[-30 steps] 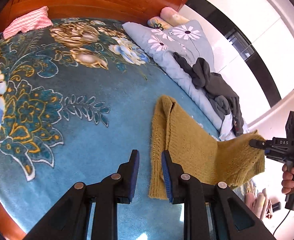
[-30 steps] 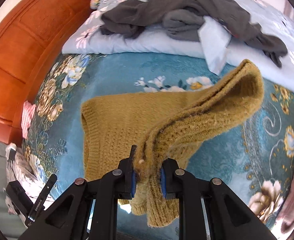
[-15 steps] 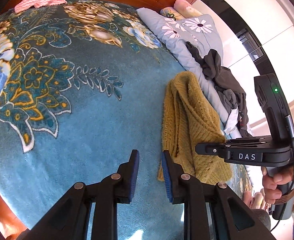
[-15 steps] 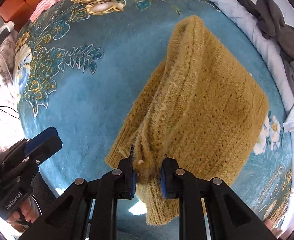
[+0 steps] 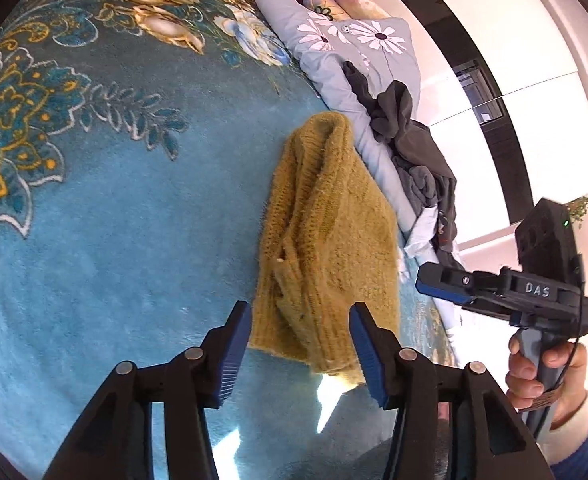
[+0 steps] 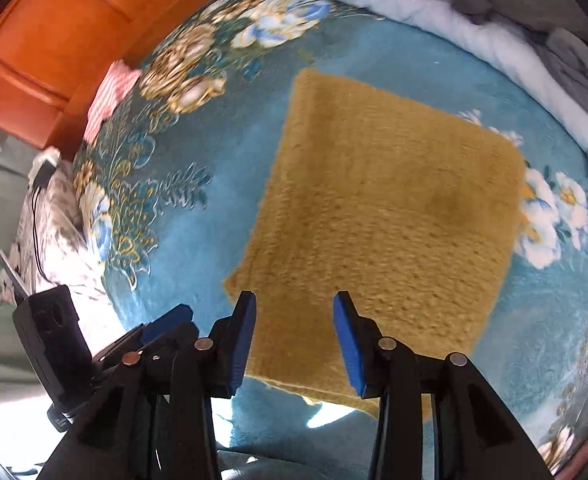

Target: Fold clothes

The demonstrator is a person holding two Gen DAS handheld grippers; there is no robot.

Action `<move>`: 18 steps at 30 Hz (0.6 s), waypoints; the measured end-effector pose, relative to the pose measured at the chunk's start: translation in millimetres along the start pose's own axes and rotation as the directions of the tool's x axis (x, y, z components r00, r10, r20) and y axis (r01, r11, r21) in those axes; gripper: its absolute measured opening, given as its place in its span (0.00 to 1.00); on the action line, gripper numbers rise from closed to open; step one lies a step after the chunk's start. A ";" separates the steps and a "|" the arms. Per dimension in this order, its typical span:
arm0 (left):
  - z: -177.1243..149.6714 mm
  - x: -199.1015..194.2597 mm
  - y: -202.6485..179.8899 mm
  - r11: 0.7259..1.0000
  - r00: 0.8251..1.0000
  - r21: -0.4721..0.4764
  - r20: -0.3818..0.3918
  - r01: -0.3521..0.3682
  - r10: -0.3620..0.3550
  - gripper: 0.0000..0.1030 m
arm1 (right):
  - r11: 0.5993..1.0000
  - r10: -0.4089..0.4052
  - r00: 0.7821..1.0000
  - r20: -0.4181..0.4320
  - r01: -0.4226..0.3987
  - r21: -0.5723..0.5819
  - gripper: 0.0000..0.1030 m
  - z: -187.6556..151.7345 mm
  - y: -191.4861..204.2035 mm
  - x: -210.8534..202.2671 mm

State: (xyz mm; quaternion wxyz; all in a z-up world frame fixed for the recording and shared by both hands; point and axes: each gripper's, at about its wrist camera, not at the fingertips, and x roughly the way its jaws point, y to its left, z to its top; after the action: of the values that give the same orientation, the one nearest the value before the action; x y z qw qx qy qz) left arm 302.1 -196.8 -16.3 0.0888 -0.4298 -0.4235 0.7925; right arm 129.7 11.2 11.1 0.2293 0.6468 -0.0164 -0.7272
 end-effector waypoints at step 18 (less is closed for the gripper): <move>-14.7 50.5 -22.2 0.956 0.963 0.154 -0.060 -0.250 0.261 0.46 | 0.952 0.140 0.988 0.061 -0.152 0.265 0.42 -79.5 -124.6 20.6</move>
State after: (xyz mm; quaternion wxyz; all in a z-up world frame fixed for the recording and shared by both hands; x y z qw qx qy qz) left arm 277.2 -148.6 -34.3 0.0335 -0.5044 -0.3016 0.8084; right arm 164.9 137.0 -61.0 0.1919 0.6539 -0.1676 -0.7124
